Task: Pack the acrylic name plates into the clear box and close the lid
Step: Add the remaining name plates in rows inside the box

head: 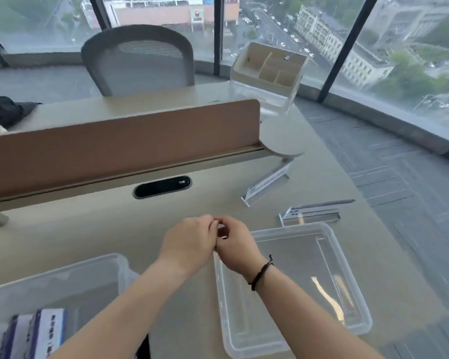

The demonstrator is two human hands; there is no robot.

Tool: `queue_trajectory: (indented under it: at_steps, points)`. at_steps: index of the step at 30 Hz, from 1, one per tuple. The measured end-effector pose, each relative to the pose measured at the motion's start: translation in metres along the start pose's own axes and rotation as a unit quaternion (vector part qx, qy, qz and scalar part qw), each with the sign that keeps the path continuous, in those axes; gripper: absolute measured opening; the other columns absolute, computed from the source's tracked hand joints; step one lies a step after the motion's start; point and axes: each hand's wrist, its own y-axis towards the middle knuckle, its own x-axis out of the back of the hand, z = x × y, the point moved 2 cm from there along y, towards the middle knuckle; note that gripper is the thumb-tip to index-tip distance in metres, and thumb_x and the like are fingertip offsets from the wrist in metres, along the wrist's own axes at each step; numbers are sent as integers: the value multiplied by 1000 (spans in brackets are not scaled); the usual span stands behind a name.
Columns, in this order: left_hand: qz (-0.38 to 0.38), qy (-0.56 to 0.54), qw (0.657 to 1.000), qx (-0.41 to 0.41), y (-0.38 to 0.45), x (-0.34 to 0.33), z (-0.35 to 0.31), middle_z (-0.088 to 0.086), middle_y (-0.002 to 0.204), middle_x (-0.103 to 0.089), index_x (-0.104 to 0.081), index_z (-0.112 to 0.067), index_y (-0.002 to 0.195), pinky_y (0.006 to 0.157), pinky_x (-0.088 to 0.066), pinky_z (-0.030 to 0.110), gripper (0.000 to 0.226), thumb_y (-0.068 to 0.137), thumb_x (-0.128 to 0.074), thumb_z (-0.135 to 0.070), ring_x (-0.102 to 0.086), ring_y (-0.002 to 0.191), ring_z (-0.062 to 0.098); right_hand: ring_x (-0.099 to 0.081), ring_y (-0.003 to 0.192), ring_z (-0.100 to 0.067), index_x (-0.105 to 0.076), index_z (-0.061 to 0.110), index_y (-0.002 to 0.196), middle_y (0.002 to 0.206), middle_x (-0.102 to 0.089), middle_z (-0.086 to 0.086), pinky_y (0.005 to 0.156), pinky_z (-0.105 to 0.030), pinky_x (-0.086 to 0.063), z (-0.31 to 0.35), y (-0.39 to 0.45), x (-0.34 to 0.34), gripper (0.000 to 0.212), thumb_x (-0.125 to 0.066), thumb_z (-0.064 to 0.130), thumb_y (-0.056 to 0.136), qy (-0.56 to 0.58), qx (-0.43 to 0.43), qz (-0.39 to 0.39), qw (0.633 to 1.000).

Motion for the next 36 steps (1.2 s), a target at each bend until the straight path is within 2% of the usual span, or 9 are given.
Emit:
queue_trajectory:
  at_steps: [2, 5, 6, 12, 16, 23, 28, 32, 36]
  points:
    - [19, 4, 1000, -24, 25, -19, -33, 1, 94, -68, -60, -24, 95, 61, -37, 33, 32, 100, -32, -38, -62, 89, 28, -69, 80, -10, -69, 24, 107, 85, -74, 4, 74, -32, -58, -16, 9, 39, 31, -53, 13, 82, 10, -10, -26, 1000]
    - [40, 4, 997, -59, 58, -45, -80, 4, 99, -69, -61, -24, 98, 65, -40, 34, 32, 99, -32, -37, -62, 92, 30, -66, 73, -2, -66, 25, 108, 84, -72, 8, 60, -11, -46, -39, 21, 96, 25, -56, 16, 87, 5, -31, -63, 997]
    - [48, 0, 997, -67, 67, -52, -94, 5, 100, -69, -61, -24, 100, 67, -41, 35, 32, 99, -32, -36, -62, 93, 30, -66, 74, -1, -65, 24, 111, 85, -72, 9, 58, -9, -44, -47, 25, 113, 25, -57, 17, 88, 2, -37, -73, 997]
    - [98, -25, 992, -81, 113, -96, -157, 1, 109, -63, -62, -23, 107, 76, -47, 35, 29, 98, -37, -33, -59, 100, 25, -66, 91, -8, -62, 24, 120, 100, -70, 6, 84, -30, -54, -89, 53, 196, 34, -62, 20, 87, -35, -65, -133, 988]
    - [156, -3, 984, -82, 134, -123, -174, -1, 133, -54, -51, -24, 131, 94, -45, 38, 37, 97, -40, -35, -53, 118, 23, -59, 109, -16, -62, 22, 122, 118, -65, 2, 97, -33, -46, -122, 68, 239, 35, -62, 19, 87, -126, -71, -161, 976]
    - [241, 46, 966, -79, 148, -156, -164, 4, 132, -55, -49, -20, 132, 96, -45, 42, 38, 98, -35, -29, -54, 116, 28, -43, 128, -24, -59, 23, 127, 129, -60, 1, 106, -33, -36, -172, 80, 275, 38, -58, 22, 89, -322, -98, -160, 928]
    - [233, 45, 968, -79, 151, -161, -157, 5, 124, -59, -54, -20, 125, 91, -48, 43, 33, 98, -34, -25, -57, 110, 30, -40, 130, -24, -65, 25, 116, 123, -63, 2, 98, -40, -43, -182, 91, 280, 26, -56, 32, 93, -392, -103, -155, 901]
    - [212, 37, 974, -68, 151, -162, -148, 6, 115, -62, -57, -19, 118, 85, -50, 41, 29, 98, -37, -25, -60, 101, 32, -50, 118, -26, -67, 24, 102, 109, -67, 1, 82, -39, -48, -185, 91, 273, 15, -56, 31, 94, -439, -67, -162, 881]
    - [202, 32, 978, -43, 150, -158, -143, 5, 116, -60, -55, -17, 116, 84, -50, 40, 27, 98, -39, -29, -59, 101, 31, -57, 107, -29, -68, 25, 94, 98, -69, 3, 75, -39, -49, -181, 90, 265, 11, -62, 34, 90, -467, -18, -179, 866]
